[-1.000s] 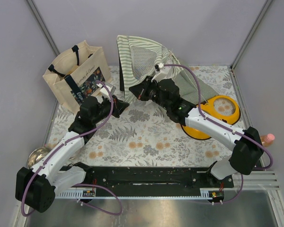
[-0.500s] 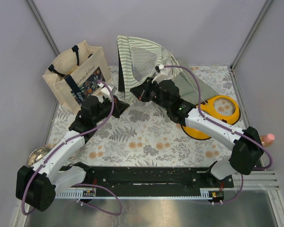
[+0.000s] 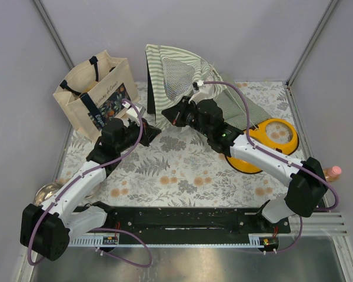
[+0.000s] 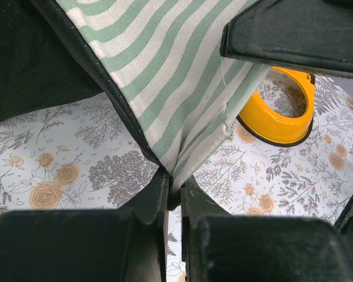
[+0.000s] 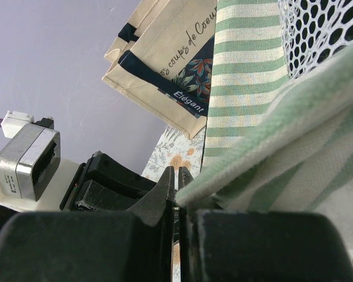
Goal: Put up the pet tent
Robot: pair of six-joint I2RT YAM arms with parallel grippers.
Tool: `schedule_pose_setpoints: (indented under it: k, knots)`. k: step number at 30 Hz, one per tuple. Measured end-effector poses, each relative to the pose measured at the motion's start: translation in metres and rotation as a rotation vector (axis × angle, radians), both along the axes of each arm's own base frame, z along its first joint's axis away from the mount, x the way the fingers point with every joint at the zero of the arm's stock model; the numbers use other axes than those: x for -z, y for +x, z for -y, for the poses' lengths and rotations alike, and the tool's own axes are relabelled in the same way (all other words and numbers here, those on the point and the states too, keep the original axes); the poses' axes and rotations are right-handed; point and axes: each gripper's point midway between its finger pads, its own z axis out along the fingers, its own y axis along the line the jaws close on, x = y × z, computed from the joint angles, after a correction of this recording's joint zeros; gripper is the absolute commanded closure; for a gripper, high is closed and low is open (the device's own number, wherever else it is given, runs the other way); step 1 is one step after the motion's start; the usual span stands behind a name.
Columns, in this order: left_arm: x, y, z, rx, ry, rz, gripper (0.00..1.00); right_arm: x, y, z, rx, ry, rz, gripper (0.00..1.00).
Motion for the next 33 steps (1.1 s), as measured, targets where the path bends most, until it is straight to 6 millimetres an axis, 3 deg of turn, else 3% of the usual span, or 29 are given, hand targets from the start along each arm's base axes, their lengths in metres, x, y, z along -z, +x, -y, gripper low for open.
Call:
schedule_pose_setpoints:
  k: [33]
  knots:
    - [0.0011, -0.0015, -0.0013, -0.003, 0.009, -0.019, 1.0, 0.0046, 0.0041, -0.0037, -0.006, -0.004, 0.008, 1.0]
